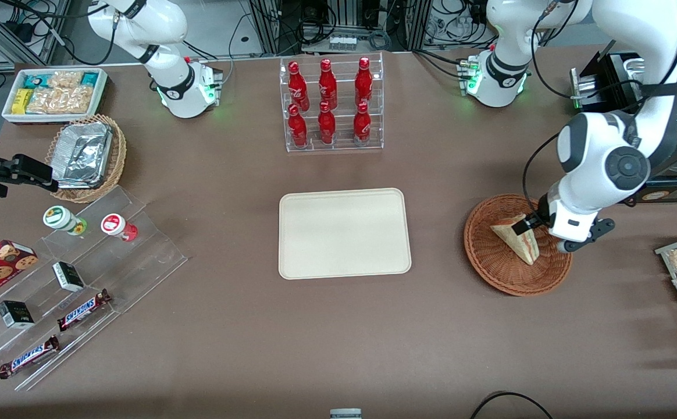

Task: Place sandwich from basket to tray
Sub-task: 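Lower the open left gripper around the sandwich's wrapped edge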

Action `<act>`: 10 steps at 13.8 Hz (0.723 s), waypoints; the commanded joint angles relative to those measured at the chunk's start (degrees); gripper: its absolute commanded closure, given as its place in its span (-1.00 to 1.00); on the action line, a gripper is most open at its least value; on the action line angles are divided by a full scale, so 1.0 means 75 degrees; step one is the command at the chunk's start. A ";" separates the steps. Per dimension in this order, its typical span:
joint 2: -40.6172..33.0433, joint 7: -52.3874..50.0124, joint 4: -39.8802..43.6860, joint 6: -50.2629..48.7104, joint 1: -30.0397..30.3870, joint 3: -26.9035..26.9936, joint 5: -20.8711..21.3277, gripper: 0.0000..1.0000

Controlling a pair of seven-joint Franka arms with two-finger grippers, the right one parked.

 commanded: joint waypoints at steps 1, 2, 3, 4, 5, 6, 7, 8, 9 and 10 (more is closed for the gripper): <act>0.0069 -0.0543 -0.0027 0.0214 -0.0101 0.0010 0.0130 -1.00; 0.0092 -0.0543 -0.0086 0.0284 -0.0101 0.0010 0.0153 -1.00; 0.0116 -0.0543 -0.0202 0.0459 -0.0101 0.0010 0.0200 -1.00; 0.0116 -0.0543 -0.0319 0.0635 -0.0101 -0.0002 0.0305 -1.00; 0.0151 -0.0543 -0.0378 0.0752 -0.0101 0.0010 0.0340 -1.00; 0.0186 -0.0543 -0.0391 0.0812 -0.0089 0.0010 0.0341 -1.00; 0.0244 -0.0543 -0.0414 0.0835 -0.0078 0.0010 0.0341 -1.00; 0.0268 -0.0543 -0.0414 0.0847 -0.0066 0.0010 0.0352 -1.00; 0.0303 -0.0543 -0.0426 0.0917 -0.0066 0.0022 0.0352 -1.00; 0.0384 -0.0555 -0.0426 0.0952 -0.0054 0.0022 0.0352 -1.00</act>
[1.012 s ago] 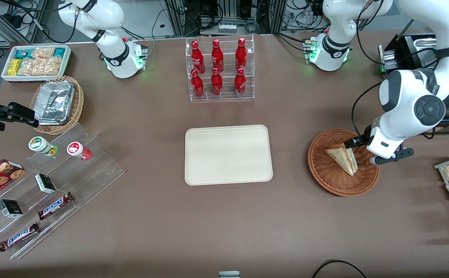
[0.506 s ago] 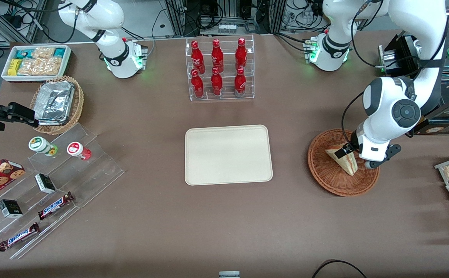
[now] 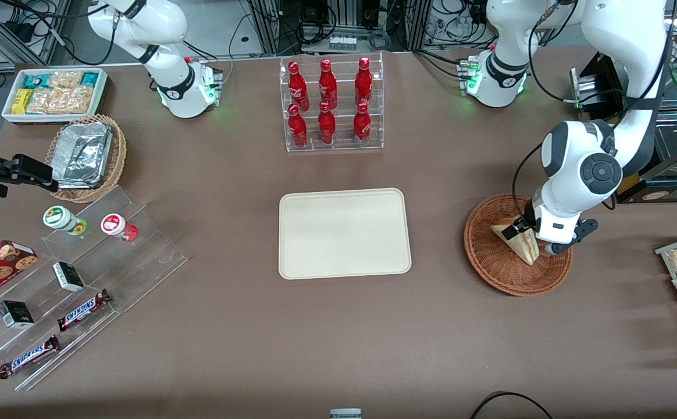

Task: Place sandwich from basket to tray
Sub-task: 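Lower the open left gripper around the sandwich's wrapped edge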

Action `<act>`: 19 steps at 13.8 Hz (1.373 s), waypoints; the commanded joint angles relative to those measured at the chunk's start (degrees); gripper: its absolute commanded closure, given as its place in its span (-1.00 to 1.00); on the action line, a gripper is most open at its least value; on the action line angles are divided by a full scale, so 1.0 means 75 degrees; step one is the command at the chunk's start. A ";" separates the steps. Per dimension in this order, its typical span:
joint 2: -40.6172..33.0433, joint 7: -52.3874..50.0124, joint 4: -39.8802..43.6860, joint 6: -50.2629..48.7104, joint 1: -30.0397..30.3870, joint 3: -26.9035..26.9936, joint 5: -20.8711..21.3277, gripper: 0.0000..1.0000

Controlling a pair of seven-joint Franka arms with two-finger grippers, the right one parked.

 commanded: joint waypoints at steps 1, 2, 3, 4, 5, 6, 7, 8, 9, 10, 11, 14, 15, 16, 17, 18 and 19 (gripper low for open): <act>0.0119 -0.0191 -0.0067 0.0257 0.0015 0.0003 0.0158 -1.00; 0.0154 -0.0190 -0.0090 0.0292 0.0015 0.0003 0.0158 -1.00; 0.0178 -0.0190 -0.0125 0.0350 0.0015 0.0014 0.0146 -1.00; 0.0201 -0.0202 -0.0148 0.0432 0.0026 0.0014 0.0146 -1.00; 0.0225 -0.0202 -0.0207 0.0537 0.0038 0.0014 0.0157 -0.99; 0.0283 -0.0214 -0.0254 0.0620 0.0038 0.0014 0.0158 -0.98; 0.0283 -0.0214 -0.0301 0.0690 0.0038 0.0014 0.0146 -0.92; 0.0283 -0.0225 -0.0313 0.0725 0.0050 0.0014 0.0146 -0.69; 0.0283 -0.0295 -0.0313 0.0726 0.0050 0.0026 0.0146 -0.13; 0.0283 -0.0366 -0.0313 0.0726 0.0050 0.0015 0.0146 0.36; 0.0283 -0.0378 -0.0336 0.0726 0.0050 0.0014 0.0146 0.79; 0.0202 -0.0401 -0.0325 0.0632 0.0050 0.0014 0.0146 1.00; 0.0143 -0.0436 -0.0313 0.0539 0.0038 0.0014 0.0146 1.00; 0.0050 -0.0448 -0.0266 0.0318 0.0038 0.0014 0.0157 1.00; -0.0055 -0.0437 -0.0219 0.0142 0.0015 0.0014 0.0146 1.00; -0.0161 -0.0413 -0.0126 -0.0081 -0.0008 0.0003 0.0146 1.00; -0.0185 -0.0413 0.0072 -0.0442 -0.0032 -0.0021 0.0157 1.00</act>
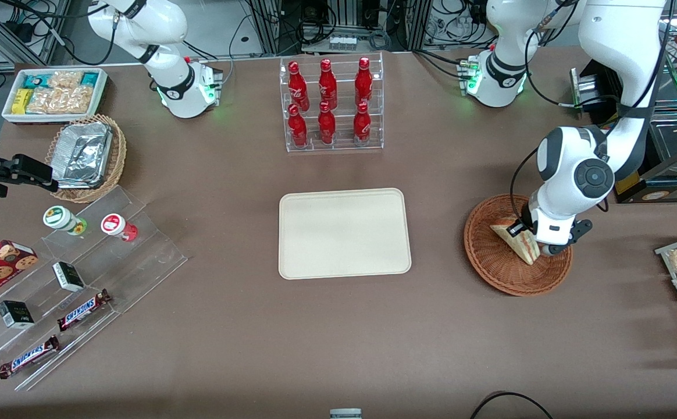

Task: Place sandwich from basket to tray
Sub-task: 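Lower the open left gripper around the sandwich's wrapped edge, then close the left gripper on the sandwich and lift it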

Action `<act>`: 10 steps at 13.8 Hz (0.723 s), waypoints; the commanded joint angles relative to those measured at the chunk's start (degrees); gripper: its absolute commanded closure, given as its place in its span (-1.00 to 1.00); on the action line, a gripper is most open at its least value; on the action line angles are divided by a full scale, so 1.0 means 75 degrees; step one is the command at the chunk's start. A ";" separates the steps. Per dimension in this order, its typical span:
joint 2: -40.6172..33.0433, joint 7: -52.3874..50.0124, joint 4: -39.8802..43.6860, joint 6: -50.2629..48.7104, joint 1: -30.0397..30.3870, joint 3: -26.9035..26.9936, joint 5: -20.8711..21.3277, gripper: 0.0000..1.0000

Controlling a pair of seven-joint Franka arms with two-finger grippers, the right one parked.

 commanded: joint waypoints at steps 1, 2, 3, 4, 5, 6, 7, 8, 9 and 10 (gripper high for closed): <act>-0.0318 -0.0137 0.0503 -0.1012 -0.0062 -0.0066 0.0153 1.00; -0.0318 -0.0102 0.0784 -0.1410 -0.0120 -0.0089 0.0153 1.00; -0.0307 -0.0079 0.1065 -0.1774 -0.0259 -0.0078 0.0153 1.00; -0.0272 -0.0078 0.1393 -0.2137 -0.0400 -0.0089 0.0153 1.00; -0.0248 -0.0078 0.1640 -0.2385 -0.0599 -0.0089 0.0153 1.00; -0.0248 -0.0067 0.1793 -0.2538 -0.0775 -0.0101 0.0142 1.00; -0.0271 0.0003 0.1922 -0.2644 -0.0893 -0.0113 0.0130 1.00; -0.0283 0.0212 0.2040 -0.2726 -0.1068 -0.0159 0.0107 1.00; -0.0271 0.0342 0.2099 -0.2739 -0.1197 -0.0218 0.0049 1.00; -0.0248 0.0367 0.2181 -0.2739 -0.1396 -0.0241 0.0025 1.00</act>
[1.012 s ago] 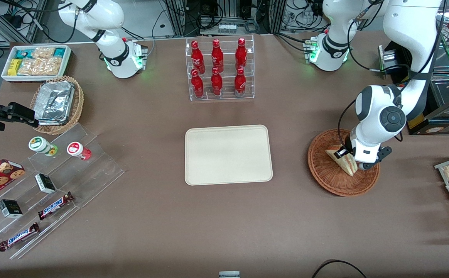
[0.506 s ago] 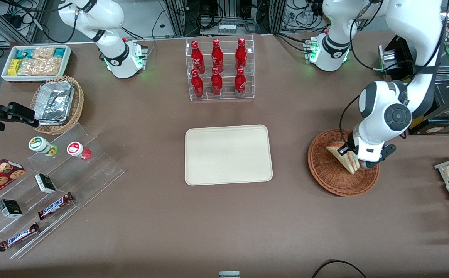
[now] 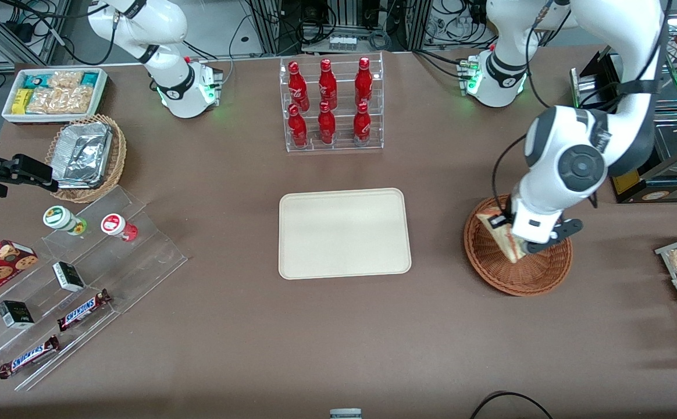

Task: Place sandwich from basket to tray
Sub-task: 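Close the left gripper on the sandwich and lift it, then carry the sandwich with the left gripper over the cream tray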

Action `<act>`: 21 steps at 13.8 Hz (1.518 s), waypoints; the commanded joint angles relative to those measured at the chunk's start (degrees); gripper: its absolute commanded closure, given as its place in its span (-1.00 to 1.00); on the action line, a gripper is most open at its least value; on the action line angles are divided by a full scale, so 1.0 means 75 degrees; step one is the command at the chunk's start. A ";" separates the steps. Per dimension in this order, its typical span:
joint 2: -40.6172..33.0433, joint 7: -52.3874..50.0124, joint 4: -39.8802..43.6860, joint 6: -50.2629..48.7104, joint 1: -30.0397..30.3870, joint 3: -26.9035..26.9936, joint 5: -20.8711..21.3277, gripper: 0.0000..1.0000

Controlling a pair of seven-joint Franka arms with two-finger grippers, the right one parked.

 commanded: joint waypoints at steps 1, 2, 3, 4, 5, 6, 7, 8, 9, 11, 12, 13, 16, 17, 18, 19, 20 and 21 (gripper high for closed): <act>0.0087 0.0211 0.0321 -0.0206 -0.0546 -0.0057 -0.0018 1.00; 0.0157 0.0200 0.0368 -0.0183 -0.0734 -0.0080 -0.0041 1.00; 0.0227 0.0199 0.0391 -0.0148 -0.1002 -0.0081 -0.0146 1.00; 0.0344 0.0199 0.0485 -0.0124 -0.1249 -0.0092 -0.0216 1.00; 0.0566 0.0199 0.0752 -0.0159 -0.1506 -0.0081 -0.0240 1.00; 0.0846 0.0223 0.1057 -0.0206 -0.1730 -0.0081 -0.0240 1.00; 0.1220 0.0223 0.1512 -0.0253 -0.1964 -0.0081 -0.0217 1.00; 0.1537 0.0223 0.1853 -0.0392 -0.2175 -0.0081 -0.0217 1.00; 0.1830 0.0223 0.2158 -0.0487 -0.2421 -0.0092 -0.0229 1.00; 0.2183 0.0188 0.2476 -0.0429 -0.2738 -0.0092 -0.0240 1.00; 0.2394 0.0141 0.2686 -0.0406 -0.2867 -0.0092 -0.0264 1.00; 0.2616 0.0118 0.2979 -0.0394 -0.2984 -0.0092 -0.0380 1.00; 0.3156 0.0106 0.3635 -0.0371 -0.3266 -0.0092 -0.0732 1.00; 0.3320 0.0071 0.3823 -0.0359 -0.3395 -0.0104 -0.0779 1.00; 0.3496 -0.0046 0.3976 -0.0324 -0.3535 -0.0093 -0.0849 1.00; 0.3637 -0.0197 0.4082 -0.0161 -0.3618 -0.0092 -0.0861 1.00; 0.3754 -0.0292 0.4118 0.0061 -0.3700 -0.0092 -0.0861 1.00; 0.3848 -0.0316 0.4130 0.0249 -0.3770 -0.0092 -0.0861 1.00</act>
